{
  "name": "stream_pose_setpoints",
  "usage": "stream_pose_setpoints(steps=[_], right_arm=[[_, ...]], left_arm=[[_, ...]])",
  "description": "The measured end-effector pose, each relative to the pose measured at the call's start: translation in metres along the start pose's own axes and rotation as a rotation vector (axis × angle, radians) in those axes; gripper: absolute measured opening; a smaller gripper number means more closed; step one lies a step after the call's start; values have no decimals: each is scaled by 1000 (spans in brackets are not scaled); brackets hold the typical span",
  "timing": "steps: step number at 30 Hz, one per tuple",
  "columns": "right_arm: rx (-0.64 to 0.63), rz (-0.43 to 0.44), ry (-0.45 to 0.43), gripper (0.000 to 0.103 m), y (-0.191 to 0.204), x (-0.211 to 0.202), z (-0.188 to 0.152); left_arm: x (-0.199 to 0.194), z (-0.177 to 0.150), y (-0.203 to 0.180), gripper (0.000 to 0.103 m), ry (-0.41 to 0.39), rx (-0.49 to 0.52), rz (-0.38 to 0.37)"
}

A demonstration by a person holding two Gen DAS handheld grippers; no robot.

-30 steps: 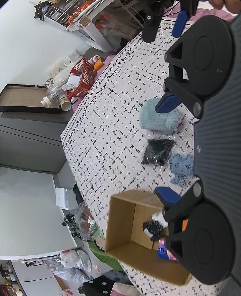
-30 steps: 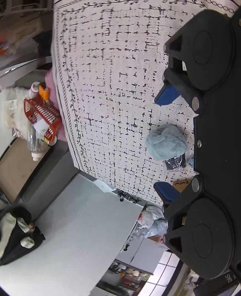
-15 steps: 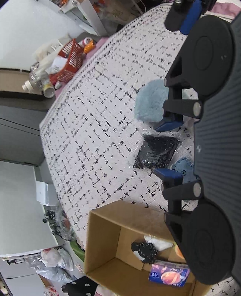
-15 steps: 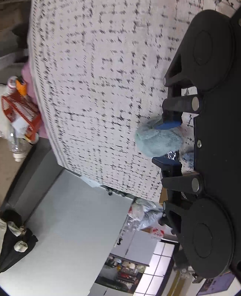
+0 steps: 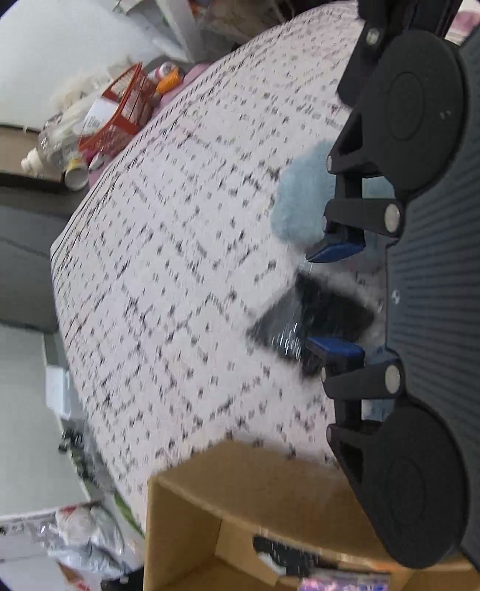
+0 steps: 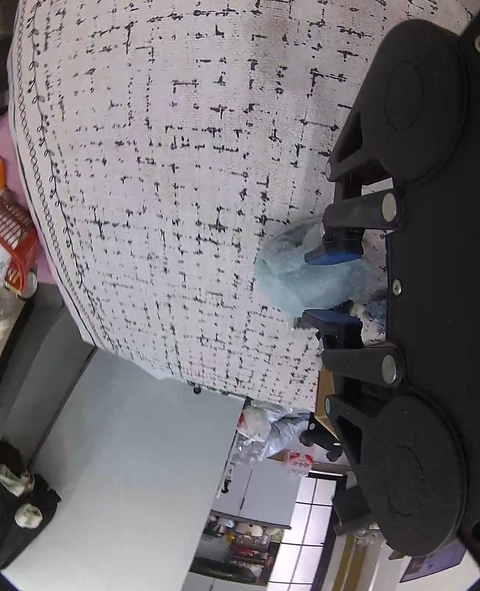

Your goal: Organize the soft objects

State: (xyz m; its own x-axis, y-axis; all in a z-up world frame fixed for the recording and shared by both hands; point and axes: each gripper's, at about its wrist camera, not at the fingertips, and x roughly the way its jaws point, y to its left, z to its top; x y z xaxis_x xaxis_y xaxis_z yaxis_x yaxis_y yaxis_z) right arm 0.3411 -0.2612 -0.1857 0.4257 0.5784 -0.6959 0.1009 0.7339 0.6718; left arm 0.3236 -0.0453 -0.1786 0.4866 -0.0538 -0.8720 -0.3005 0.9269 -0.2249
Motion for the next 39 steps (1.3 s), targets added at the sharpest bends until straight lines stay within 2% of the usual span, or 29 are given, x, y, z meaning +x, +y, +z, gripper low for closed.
stream_pose_setpoints(steps=[9, 13, 16, 18, 23, 24, 26, 27, 28, 34, 36, 39], right_arm=[[59, -28, 3, 30, -13, 11, 8], [95, -45, -11, 31, -21, 10, 12], [116, -57, -17, 38, -26, 10, 15], [131, -71, -17, 48, -31, 11, 16], [170, -106, -18, 49, -41, 12, 17], [182, -112, -21, 49, -43, 12, 17], [198, -127, -23, 49, -48, 13, 18], [198, -131, -24, 49, -50, 12, 18], [197, -135, -23, 49, -51, 13, 18], [165, -162, -17, 48, -46, 23, 18], [157, -173, -22, 37, -44, 25, 17], [155, -171, -41, 27, -42, 22, 17]], left_arm=[[6, 4, -18, 43, 17, 1, -104], [11, 4, -22, 44, 38, -31, -141], [13, 1, -24, 45, 45, -52, -176], [15, -1, -25, 45, 49, -64, -198], [23, -6, -31, 43, 64, -85, -229], [23, -7, -33, 42, 59, -86, -233], [23, -8, -35, 31, 48, -87, -236], [23, -8, -35, 21, 48, -95, -247], [22, -8, -34, 18, 50, -106, -265], [13, -11, -38, 16, 41, -92, -267], [10, -14, -38, 15, 35, -91, -264], [3, -18, -37, 14, 26, -101, -273]])
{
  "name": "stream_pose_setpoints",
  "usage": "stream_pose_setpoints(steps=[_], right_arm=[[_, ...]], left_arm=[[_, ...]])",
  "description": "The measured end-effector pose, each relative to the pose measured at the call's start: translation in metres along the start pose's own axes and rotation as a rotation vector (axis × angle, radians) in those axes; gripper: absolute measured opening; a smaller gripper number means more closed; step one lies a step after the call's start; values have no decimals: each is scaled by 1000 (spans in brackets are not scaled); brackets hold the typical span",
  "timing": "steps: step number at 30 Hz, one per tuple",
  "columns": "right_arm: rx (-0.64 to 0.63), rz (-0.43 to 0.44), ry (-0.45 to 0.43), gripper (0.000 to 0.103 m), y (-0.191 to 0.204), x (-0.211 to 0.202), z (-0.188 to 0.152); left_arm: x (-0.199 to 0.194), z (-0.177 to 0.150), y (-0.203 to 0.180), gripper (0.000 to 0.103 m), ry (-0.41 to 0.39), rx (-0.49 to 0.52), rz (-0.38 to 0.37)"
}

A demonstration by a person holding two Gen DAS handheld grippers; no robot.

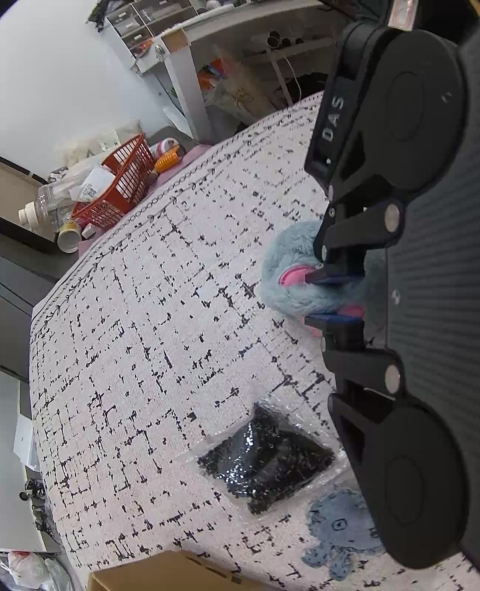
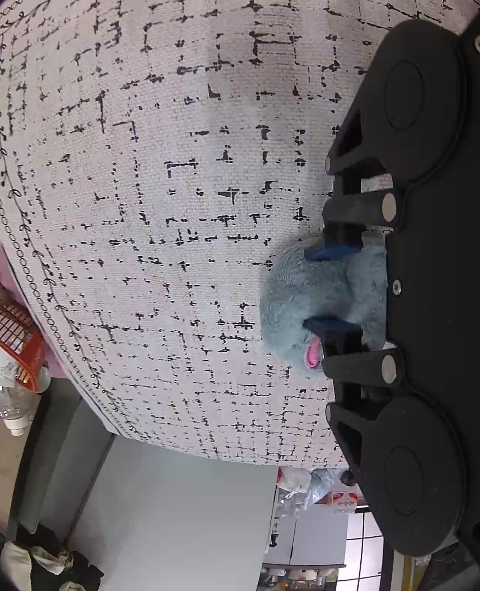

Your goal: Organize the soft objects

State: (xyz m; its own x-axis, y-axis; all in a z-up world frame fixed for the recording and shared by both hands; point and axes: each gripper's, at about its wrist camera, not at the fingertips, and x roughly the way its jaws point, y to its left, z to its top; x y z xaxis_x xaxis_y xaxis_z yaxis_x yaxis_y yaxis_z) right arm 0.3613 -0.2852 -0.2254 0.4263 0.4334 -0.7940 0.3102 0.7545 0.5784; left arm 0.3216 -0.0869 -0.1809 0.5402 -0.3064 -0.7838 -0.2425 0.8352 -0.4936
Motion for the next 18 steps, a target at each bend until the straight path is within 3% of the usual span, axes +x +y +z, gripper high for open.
stream_pose_setpoints(steps=[5, 18], right_arm=[[-58, 47, -18, 23, 9, -13, -7], [-272, 247, -21, 22, 66, -39, -37]], left_arm=[[-21, -2, -10, 14, -45, 53, 22], [-99, 7, 13, 14, -195, 31, 61]])
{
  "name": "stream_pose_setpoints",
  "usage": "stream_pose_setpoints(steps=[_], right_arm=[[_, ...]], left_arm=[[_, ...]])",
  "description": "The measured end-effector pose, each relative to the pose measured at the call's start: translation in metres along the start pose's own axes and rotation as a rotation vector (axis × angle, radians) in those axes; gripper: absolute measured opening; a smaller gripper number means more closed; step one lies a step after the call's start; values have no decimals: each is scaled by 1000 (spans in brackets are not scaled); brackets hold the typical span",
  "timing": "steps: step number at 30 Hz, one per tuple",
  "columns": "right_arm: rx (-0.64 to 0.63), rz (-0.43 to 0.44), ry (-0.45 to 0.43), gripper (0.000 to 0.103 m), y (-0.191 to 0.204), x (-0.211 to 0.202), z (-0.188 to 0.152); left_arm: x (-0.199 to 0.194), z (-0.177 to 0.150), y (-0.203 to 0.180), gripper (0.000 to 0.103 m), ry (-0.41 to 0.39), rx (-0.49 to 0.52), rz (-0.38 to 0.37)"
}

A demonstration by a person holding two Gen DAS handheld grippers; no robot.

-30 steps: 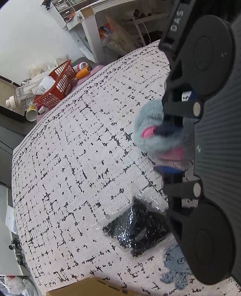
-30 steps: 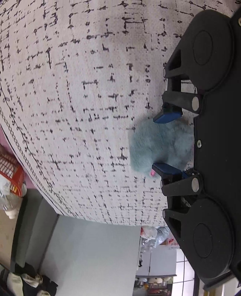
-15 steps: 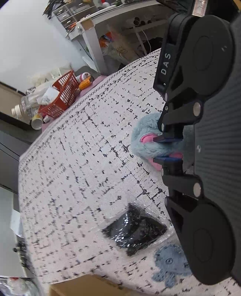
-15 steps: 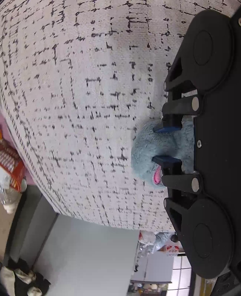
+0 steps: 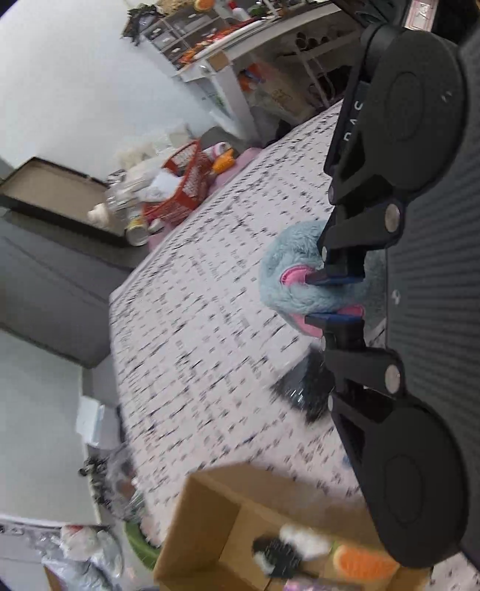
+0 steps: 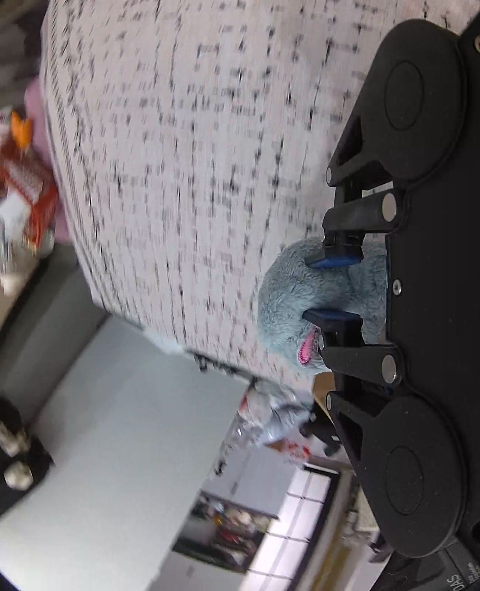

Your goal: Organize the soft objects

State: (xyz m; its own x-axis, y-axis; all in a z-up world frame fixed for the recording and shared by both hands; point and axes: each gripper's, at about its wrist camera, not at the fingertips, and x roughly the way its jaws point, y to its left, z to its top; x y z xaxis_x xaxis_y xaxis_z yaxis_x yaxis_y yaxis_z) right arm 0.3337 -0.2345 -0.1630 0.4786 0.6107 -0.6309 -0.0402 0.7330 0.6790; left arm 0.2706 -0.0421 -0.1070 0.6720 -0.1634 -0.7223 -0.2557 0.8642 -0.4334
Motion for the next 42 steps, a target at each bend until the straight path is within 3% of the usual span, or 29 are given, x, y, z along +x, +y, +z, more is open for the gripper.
stream_pose_setpoints(steps=[6, 21, 32, 42], right_arm=[[-90, 68, 4, 22, 34, -1, -13], [-188, 147, 9, 21, 97, 19, -51], [-297, 157, -21, 21, 135, 41, -80], [-288, 142, 12, 21, 150, 72, -94]], left_arm=[[-37, 9, 22, 13, -60, -14, 9], [-97, 24, 85, 12, -135, -69, 38], [-112, 34, 133, 11, -151, -109, 48], [-107, 43, 175, 10, -142, -147, 49]])
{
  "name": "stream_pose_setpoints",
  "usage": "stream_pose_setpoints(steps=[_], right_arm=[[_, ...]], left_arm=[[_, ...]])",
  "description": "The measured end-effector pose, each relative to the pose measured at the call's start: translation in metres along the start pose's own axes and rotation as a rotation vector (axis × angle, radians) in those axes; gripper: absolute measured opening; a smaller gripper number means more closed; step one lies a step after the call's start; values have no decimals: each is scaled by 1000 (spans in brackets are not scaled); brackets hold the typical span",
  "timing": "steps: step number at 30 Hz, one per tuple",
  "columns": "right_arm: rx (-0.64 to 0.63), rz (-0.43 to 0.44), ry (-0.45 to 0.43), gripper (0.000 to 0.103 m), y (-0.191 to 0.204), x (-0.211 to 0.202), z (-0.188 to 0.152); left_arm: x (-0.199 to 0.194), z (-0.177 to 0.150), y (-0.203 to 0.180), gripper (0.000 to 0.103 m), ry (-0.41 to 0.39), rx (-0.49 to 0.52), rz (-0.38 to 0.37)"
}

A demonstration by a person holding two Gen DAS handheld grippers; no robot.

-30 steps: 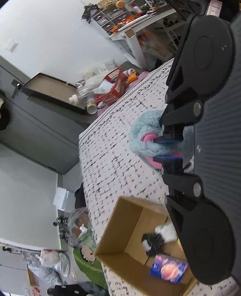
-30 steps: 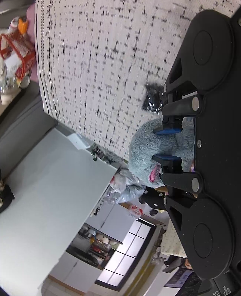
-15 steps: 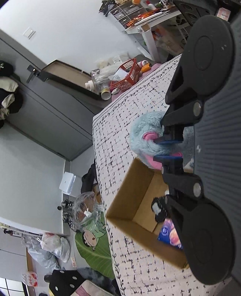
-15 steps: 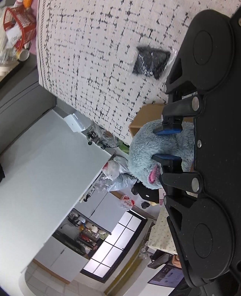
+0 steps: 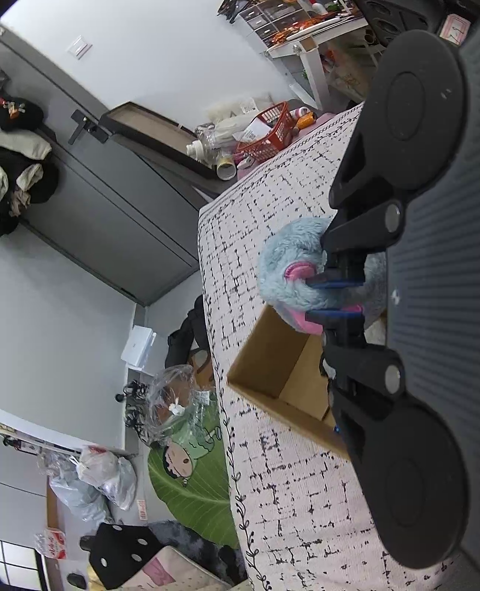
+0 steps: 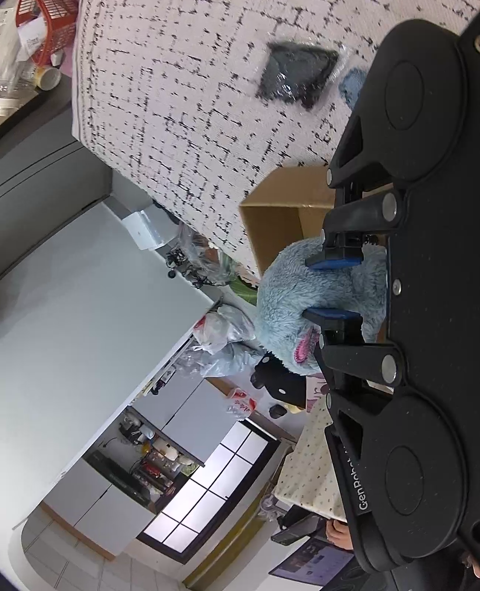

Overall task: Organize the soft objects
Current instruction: 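Carry the grey plush over the cardboard box with both grippers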

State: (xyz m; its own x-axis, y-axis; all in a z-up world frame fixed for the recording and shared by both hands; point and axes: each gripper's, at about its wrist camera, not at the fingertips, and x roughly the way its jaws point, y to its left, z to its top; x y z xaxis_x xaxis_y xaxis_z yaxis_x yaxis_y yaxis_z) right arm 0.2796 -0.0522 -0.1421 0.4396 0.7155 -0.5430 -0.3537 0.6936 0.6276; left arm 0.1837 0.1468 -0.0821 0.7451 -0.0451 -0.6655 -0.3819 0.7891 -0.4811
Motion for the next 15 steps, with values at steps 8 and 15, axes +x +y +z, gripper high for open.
stream_pose_setpoints(steps=[8, 15], right_arm=[[16, -25, 12, 21, 5, 20, -1], [38, -47, 27, 21, 6, 38, -2]], left_arm=[[16, 10, 22, 10, 32, -23, -7], [33, 19, 32, 10, 52, -18, -4]])
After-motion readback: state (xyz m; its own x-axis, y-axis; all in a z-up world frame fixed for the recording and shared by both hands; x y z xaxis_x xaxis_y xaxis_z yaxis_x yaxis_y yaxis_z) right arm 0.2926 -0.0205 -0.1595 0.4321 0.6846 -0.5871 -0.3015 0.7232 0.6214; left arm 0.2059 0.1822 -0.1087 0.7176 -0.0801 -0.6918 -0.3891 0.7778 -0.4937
